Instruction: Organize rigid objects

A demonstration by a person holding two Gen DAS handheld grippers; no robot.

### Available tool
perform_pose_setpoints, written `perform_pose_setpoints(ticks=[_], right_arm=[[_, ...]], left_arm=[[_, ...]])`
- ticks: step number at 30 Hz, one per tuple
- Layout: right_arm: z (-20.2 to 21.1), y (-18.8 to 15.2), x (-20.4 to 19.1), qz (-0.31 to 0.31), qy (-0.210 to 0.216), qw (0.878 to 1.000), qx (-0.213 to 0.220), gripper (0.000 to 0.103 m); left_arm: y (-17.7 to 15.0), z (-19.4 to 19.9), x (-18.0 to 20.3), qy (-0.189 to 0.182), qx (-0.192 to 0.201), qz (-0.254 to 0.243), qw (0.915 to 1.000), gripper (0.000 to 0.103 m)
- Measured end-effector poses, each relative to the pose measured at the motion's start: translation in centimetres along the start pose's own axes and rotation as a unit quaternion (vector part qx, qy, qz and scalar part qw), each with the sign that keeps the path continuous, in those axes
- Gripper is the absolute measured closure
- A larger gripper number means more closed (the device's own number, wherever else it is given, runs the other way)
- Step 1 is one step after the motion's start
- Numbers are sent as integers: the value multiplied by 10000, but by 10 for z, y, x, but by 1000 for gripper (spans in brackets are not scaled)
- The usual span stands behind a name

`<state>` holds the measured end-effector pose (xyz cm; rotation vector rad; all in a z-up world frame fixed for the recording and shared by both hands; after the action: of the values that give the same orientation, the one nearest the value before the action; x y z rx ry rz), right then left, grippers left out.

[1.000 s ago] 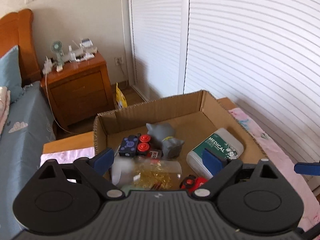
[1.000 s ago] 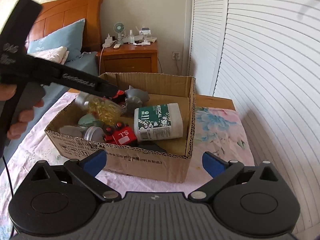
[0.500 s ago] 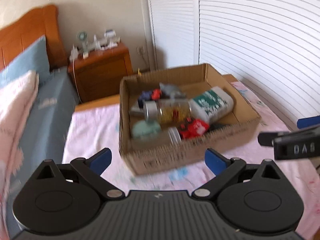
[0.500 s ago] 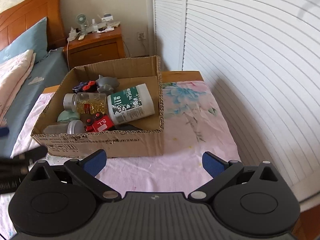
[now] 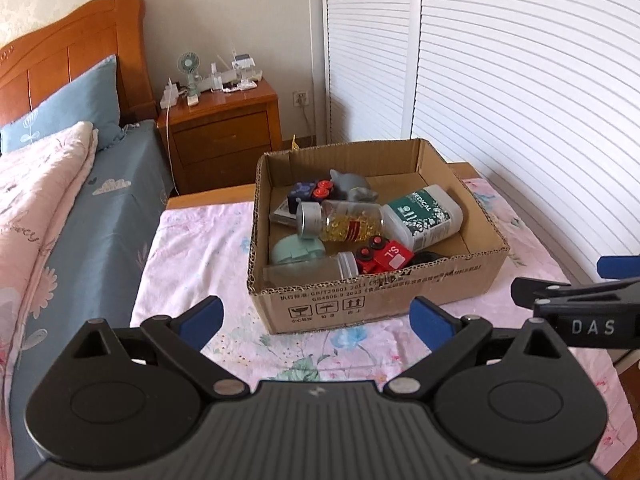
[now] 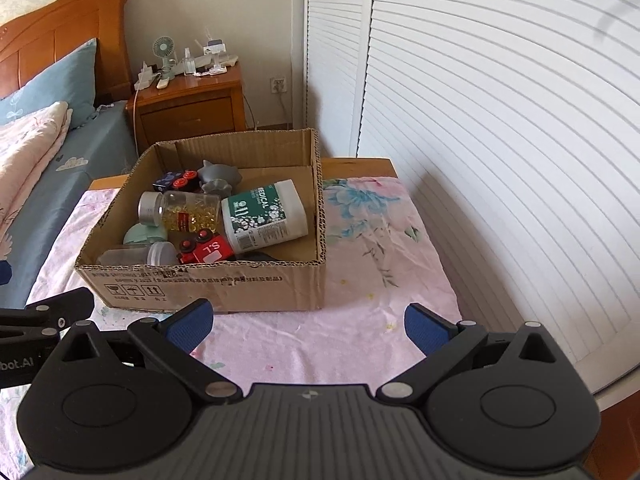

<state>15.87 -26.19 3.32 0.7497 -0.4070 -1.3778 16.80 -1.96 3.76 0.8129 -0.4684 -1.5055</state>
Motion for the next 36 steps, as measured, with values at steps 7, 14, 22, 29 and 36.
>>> perform_pose_setpoints(ticks=[7, 14, 22, 29, 36], right_arm=[[1, -1, -4, 72, 11, 10000, 10, 0], [1, 0, -4, 56, 3, 10000, 27, 0], [2, 0, -2, 45, 0, 10000, 46, 0], [4, 0, -4, 67, -2, 10000, 65, 0], [5, -1, -5, 84, -13, 9999, 75, 0]], left_arm=[[0, 1, -1, 61, 7, 26, 10000, 4], [0, 2, 1, 60, -6, 13, 10000, 4], [0, 3, 1, 78, 8, 10, 10000, 4], [-1, 4, 0, 94, 6, 50, 9999, 4], [-2, 2, -1, 84, -31, 58, 9999, 4]])
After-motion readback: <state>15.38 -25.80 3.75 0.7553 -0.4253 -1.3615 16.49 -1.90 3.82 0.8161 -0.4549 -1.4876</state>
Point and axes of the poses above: each gripper's, at about its wrist camera, not at the fingertips, and z roughly against the way its jaws point, x to its right, y to its top, the point moved 1 cm from there along -z, roughly the way its jaws point, and after that the axes turned 13 degrees about y, right-handed, at the moved point
